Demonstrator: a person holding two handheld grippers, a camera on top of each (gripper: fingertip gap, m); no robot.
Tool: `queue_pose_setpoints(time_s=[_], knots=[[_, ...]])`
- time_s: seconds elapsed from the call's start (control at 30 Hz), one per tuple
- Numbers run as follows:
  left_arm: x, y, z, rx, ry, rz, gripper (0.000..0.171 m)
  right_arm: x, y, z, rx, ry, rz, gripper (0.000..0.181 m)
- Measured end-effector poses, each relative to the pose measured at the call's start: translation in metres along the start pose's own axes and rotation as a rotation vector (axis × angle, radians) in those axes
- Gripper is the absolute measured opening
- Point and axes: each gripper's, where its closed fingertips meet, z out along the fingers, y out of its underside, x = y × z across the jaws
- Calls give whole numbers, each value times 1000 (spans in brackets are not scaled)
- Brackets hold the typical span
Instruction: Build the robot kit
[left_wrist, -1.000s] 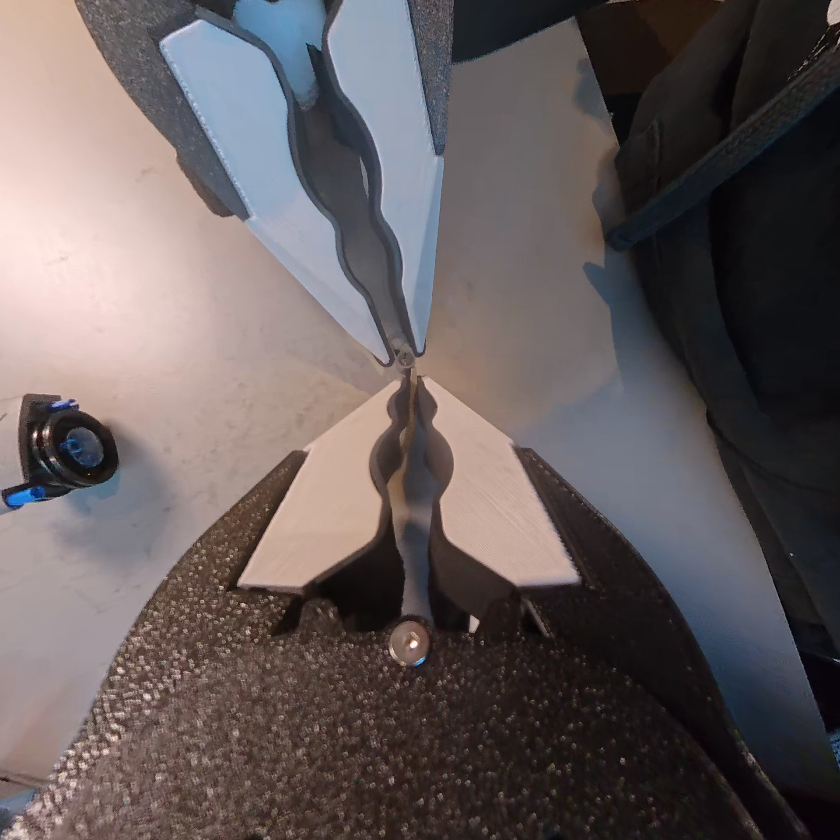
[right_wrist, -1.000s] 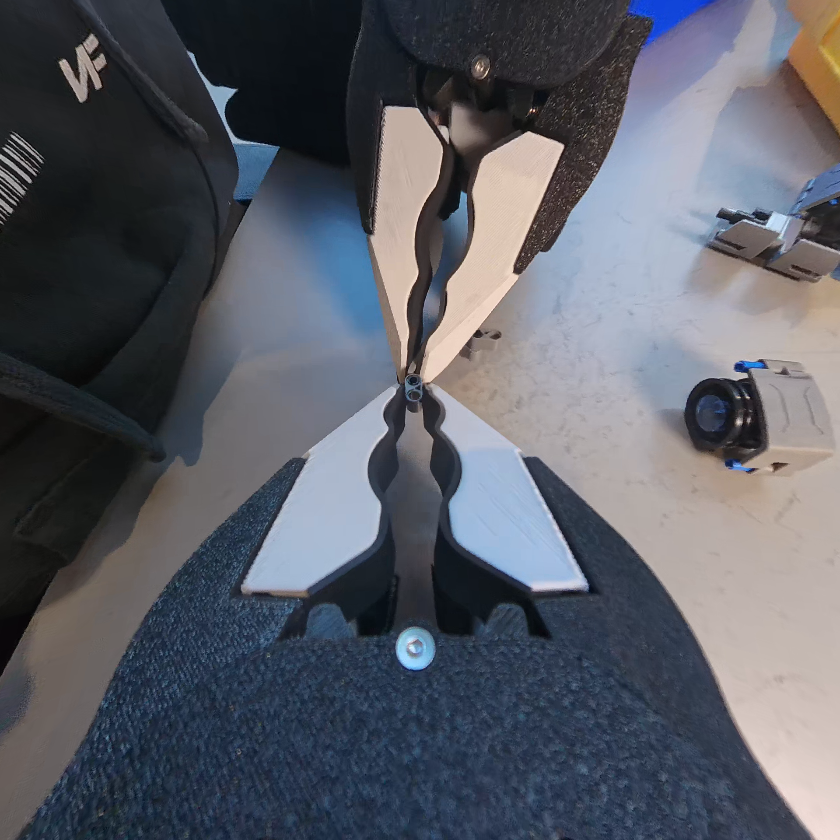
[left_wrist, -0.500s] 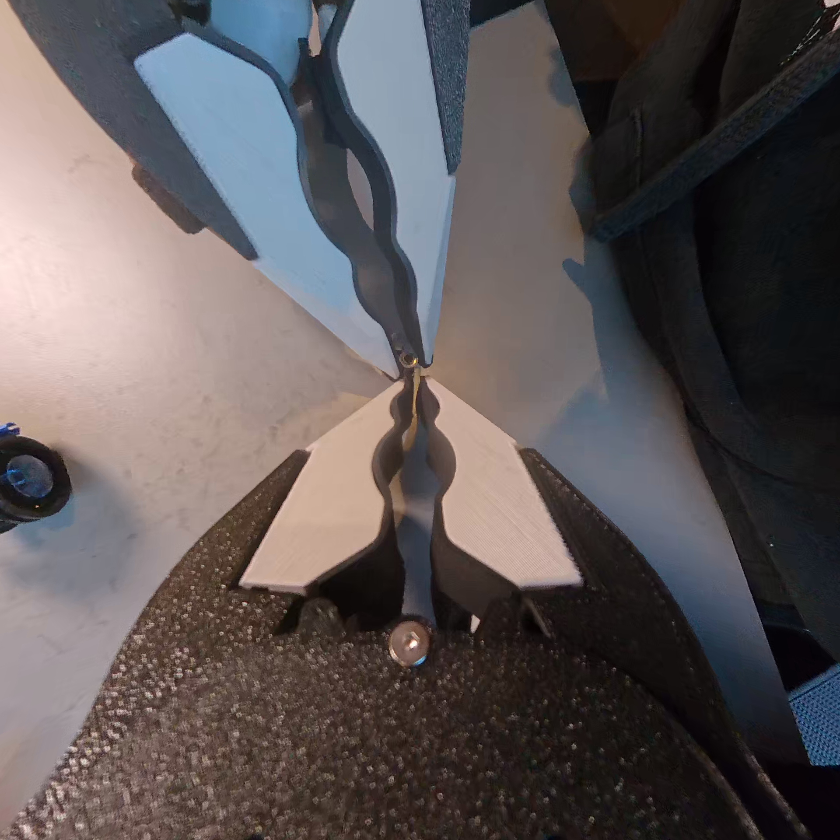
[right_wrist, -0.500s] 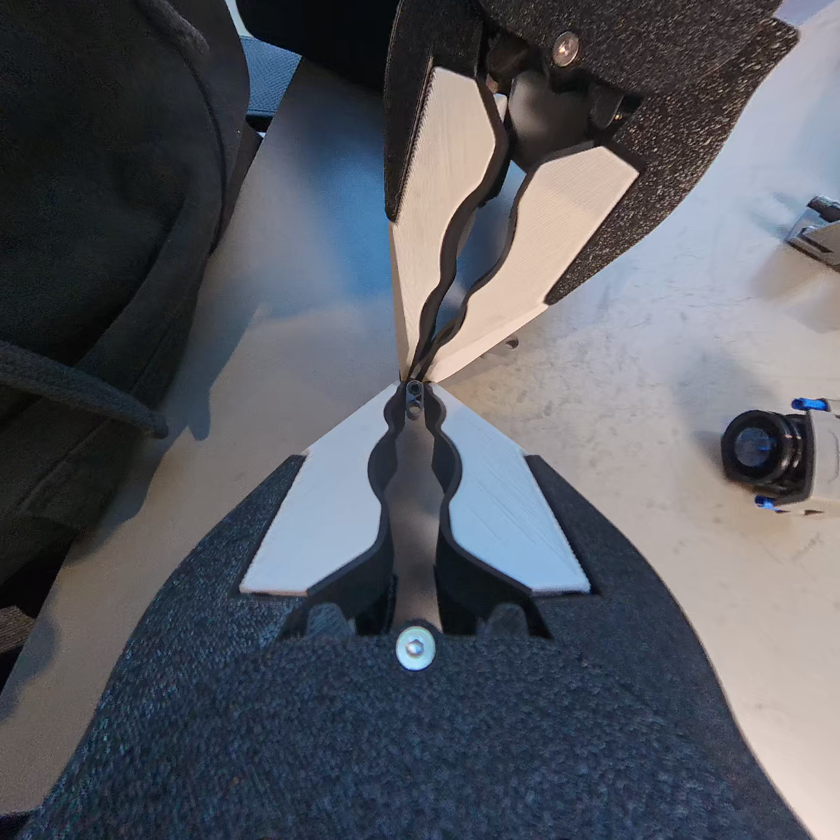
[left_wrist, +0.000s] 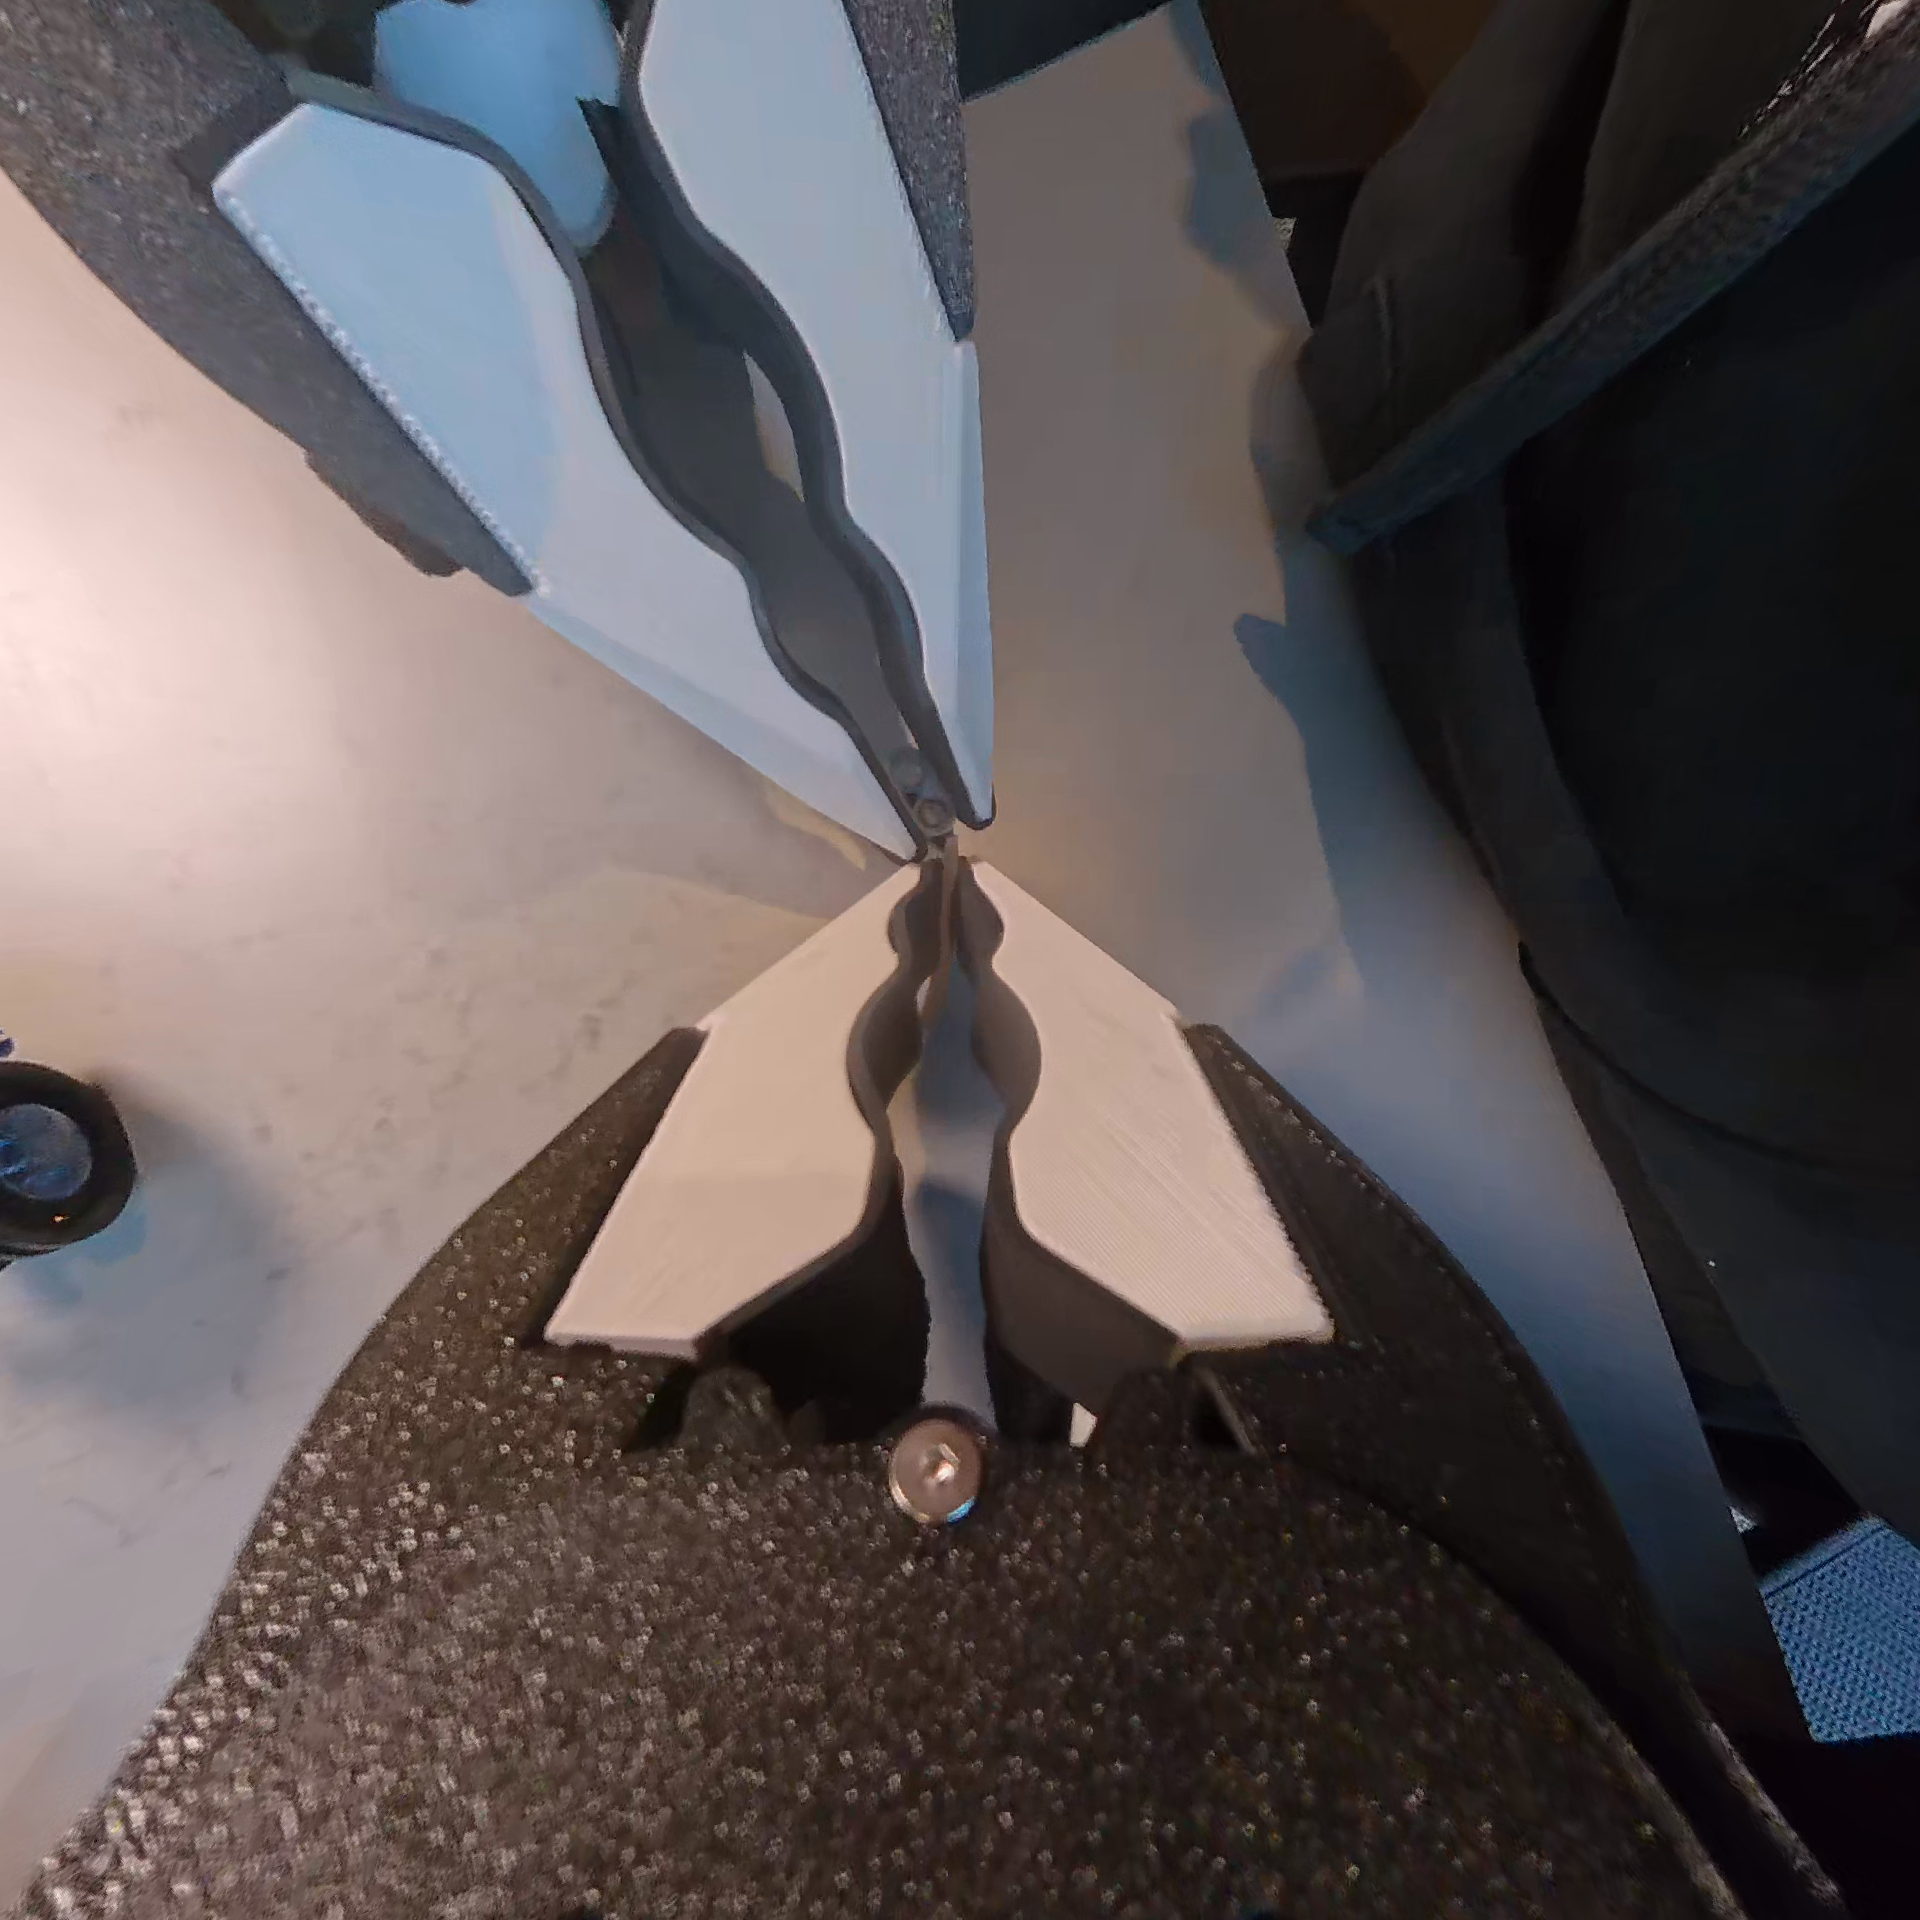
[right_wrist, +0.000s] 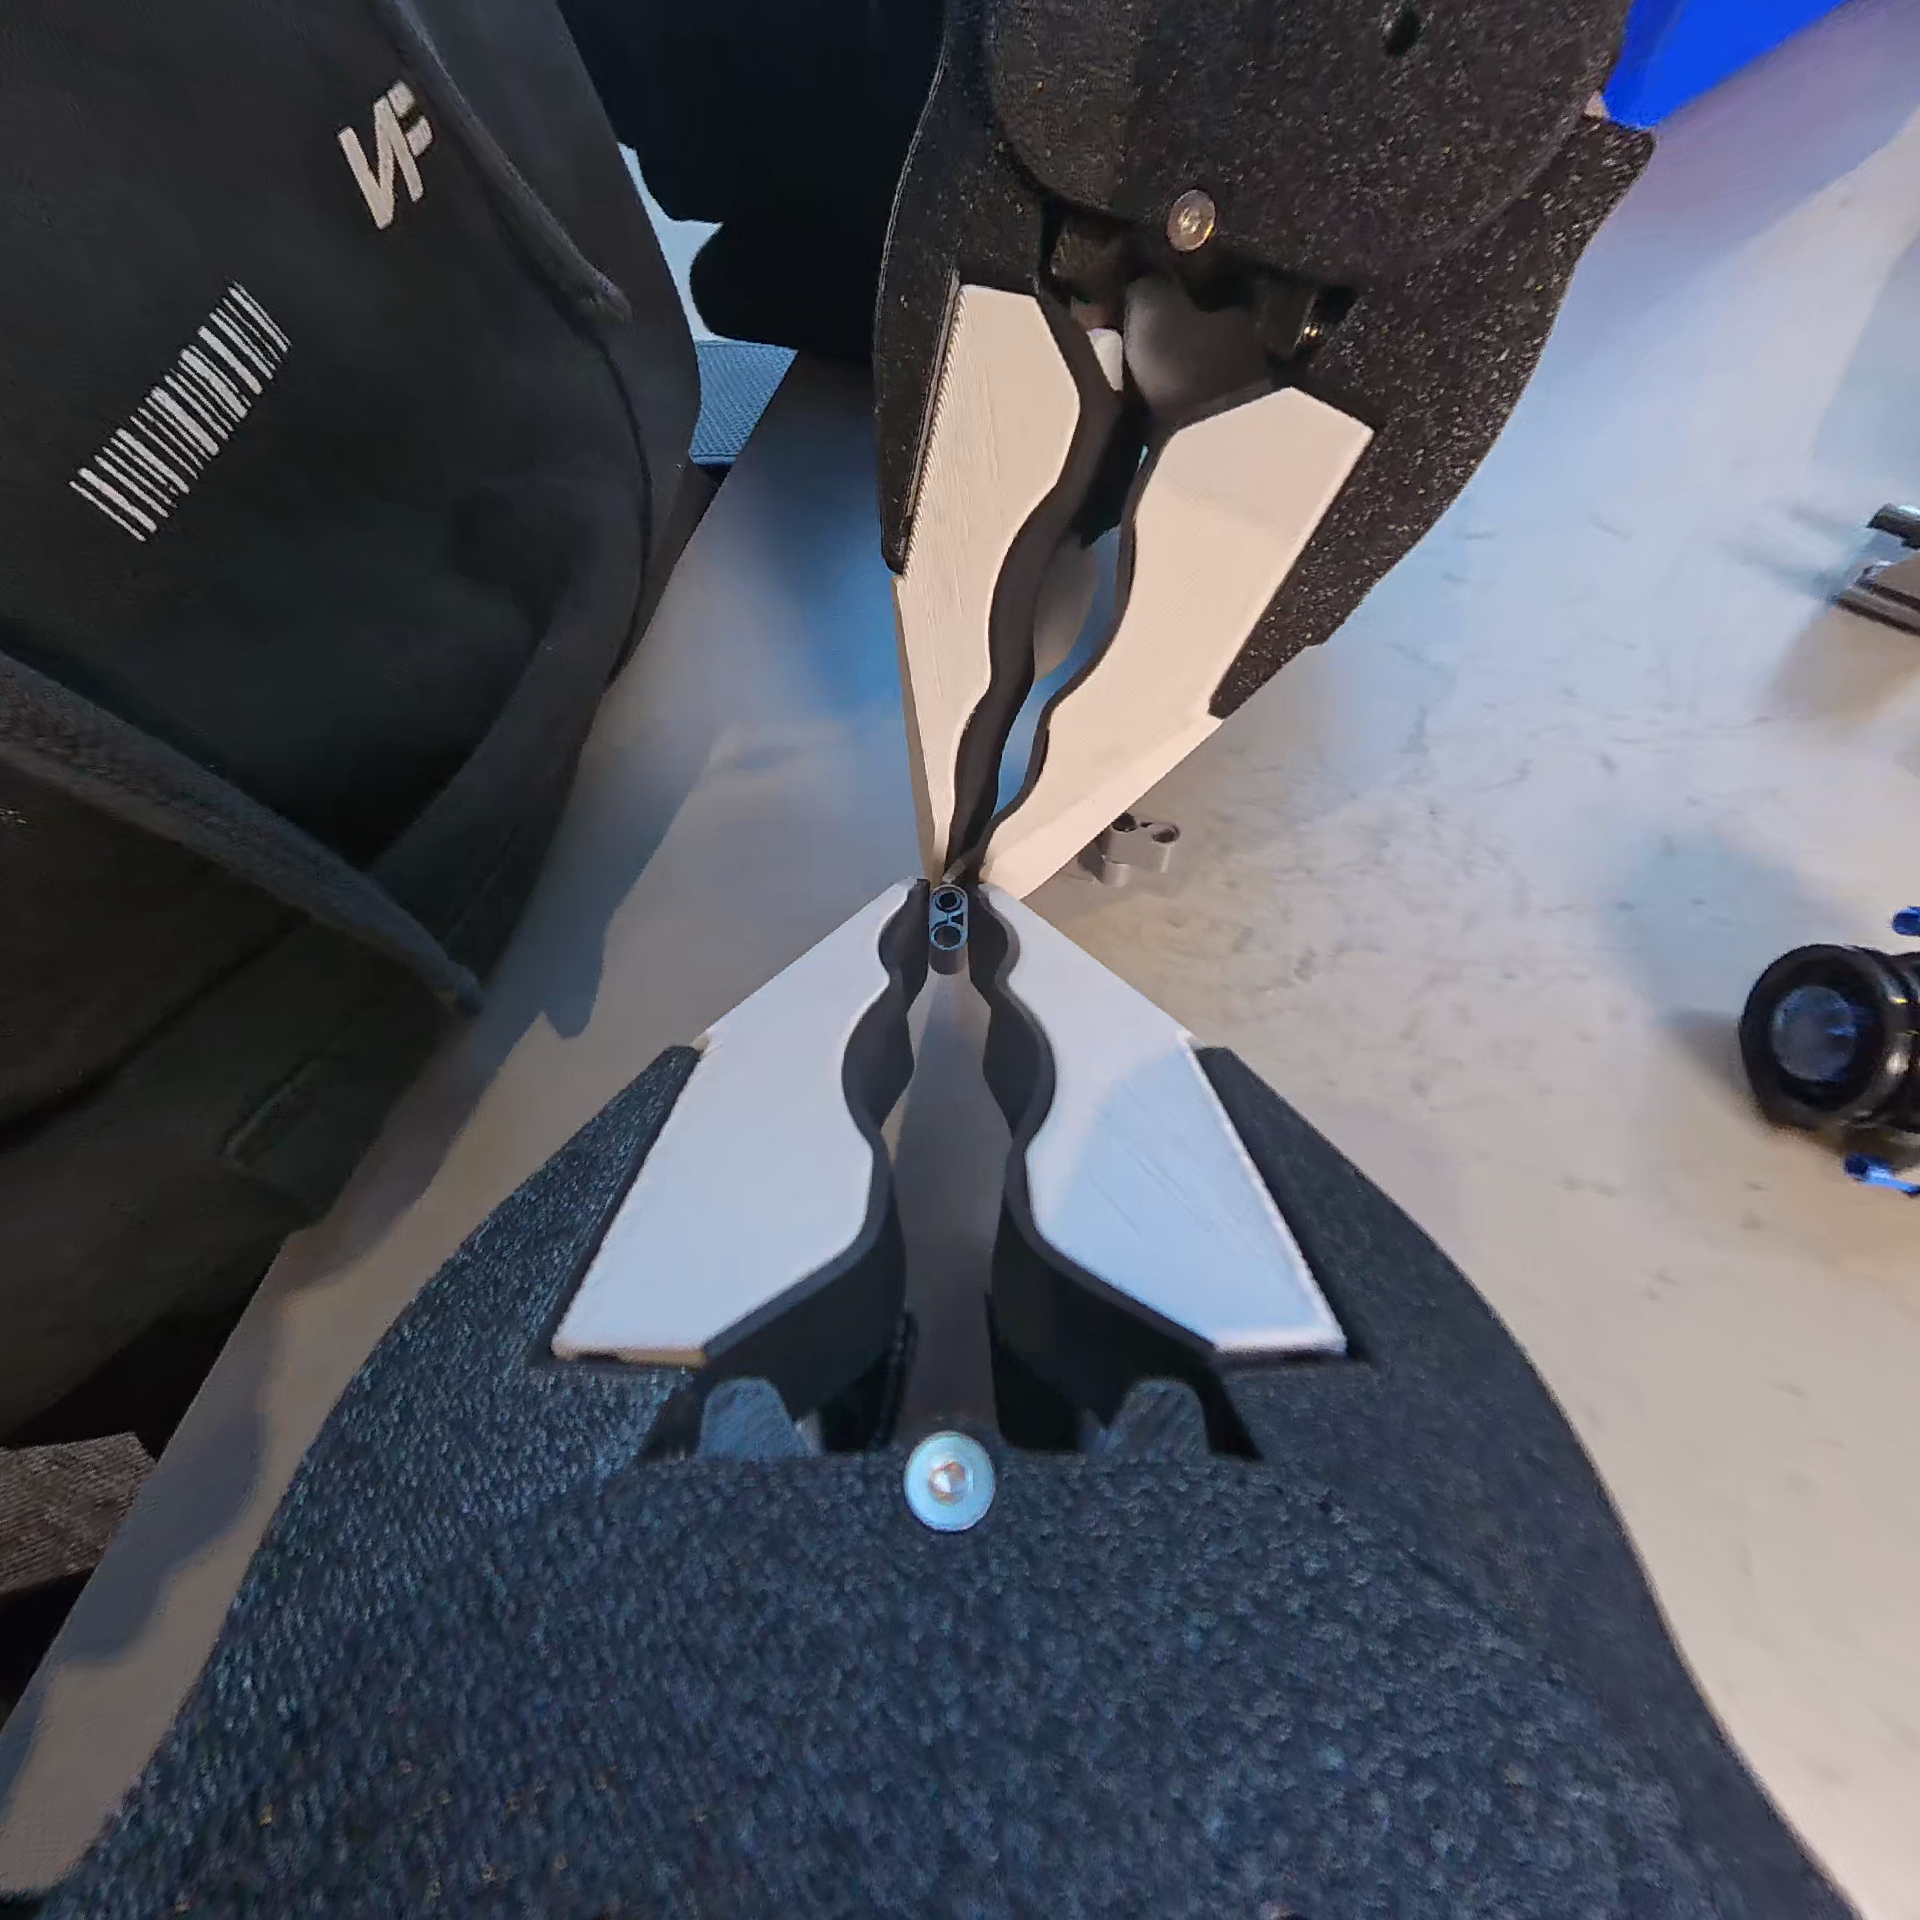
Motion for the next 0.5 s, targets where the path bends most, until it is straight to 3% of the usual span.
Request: queue_pose_setpoints(time_s=[0.03,0.07,0.1,0.2,0.4,0.5], knots=[[0,1,2,-10,-1,1,0,-1,-2,0,19,-8,7,5],[0,2,5,-26,-1,-2,0,-9,-49,-18,289,-72,46,4],[0,0,5,-25,-6,10,0,-3,-67,-32,341,-38,13,3],[4,3,3,-36,5,4,2,6,-42,-31,221,29,6,5],[1,2,1,-10,13,-18,2,15,-63,-54,380,54,69,5],[2,-7,-13,79,24,-54,19,13,-69,-60,483,28,120,6]])
